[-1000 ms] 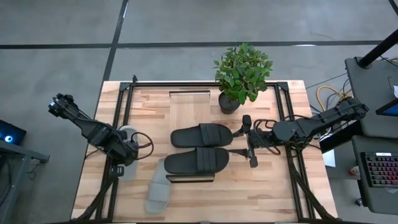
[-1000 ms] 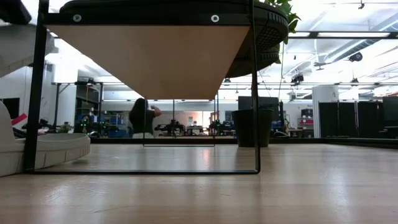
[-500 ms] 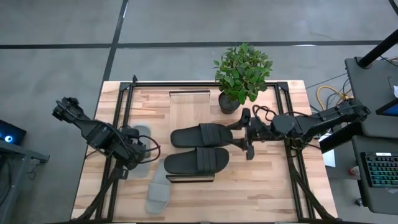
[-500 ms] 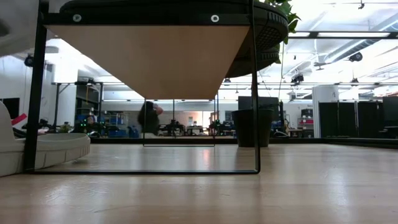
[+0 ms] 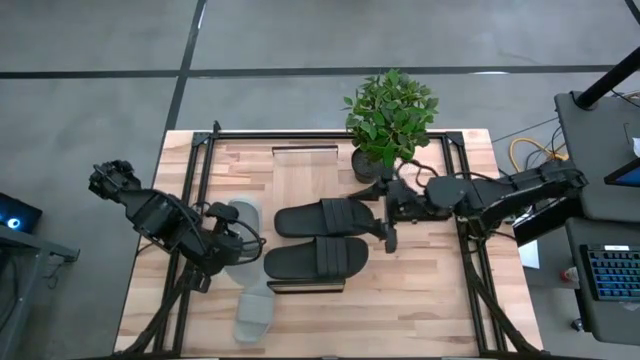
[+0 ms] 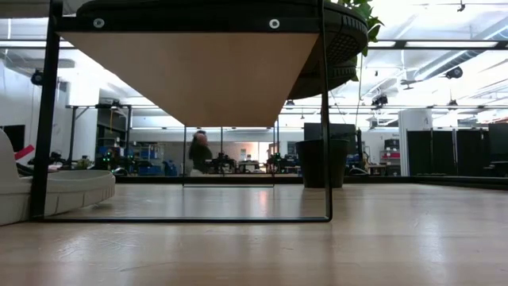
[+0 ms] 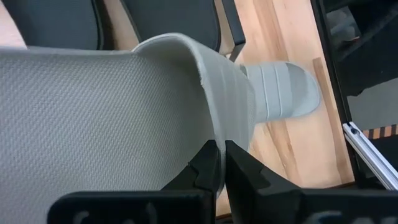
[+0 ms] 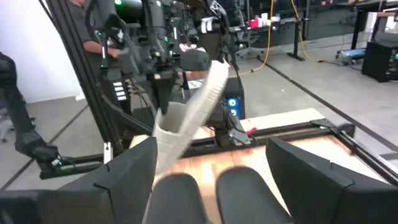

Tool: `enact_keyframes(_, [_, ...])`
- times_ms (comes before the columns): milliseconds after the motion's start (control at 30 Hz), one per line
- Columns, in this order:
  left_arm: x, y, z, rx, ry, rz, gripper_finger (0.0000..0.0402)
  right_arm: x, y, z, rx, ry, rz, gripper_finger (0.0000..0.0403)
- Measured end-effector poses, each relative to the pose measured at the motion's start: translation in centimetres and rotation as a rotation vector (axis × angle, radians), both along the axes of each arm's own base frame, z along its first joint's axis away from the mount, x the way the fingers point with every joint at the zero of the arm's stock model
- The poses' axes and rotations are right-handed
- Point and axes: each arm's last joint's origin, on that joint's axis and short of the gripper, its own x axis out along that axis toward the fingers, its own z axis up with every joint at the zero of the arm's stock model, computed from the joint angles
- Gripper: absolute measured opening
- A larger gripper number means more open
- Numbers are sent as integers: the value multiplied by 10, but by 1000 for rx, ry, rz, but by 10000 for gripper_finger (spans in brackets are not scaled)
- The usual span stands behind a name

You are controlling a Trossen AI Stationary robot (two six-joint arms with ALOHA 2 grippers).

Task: Pick and place slides into the shelf
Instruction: Put the left gray slipper on the shelf

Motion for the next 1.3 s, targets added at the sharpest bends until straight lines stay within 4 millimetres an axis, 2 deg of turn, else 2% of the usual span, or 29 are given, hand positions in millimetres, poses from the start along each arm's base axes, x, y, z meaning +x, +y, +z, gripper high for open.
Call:
enact_keyframes(133, [-1, 1, 1, 2, -9, 0, 0, 30, 6, 8, -9, 4, -6, 304])
enact_keyframes(267, [-2, 1, 2, 2, -14, 1, 0, 66, 5, 6, 34, 22, -21, 309])
enact_keyframes(467, [-3, 2, 3, -1, -20, 2, 0, 116, -17, -9, 114, 59, 59, 310])
enact_keyframes(567, [-3, 2, 3, -3, -19, 5, 0, 130, -30, -13, 122, 68, 73, 310])
enact_keyframes(800, [-4, 3, 4, -6, -23, 6, 0, 142, -45, -11, 103, 55, 36, 305])
enact_keyframes(1067, [-4, 3, 4, 21, -34, -34, 0, 142, -46, -7, 111, 16, 36, 306])
enact_keyframes(1300, [-2, 3, 3, 55, -39, -83, 0, 149, -44, -13, 131, 1, 78, 306])
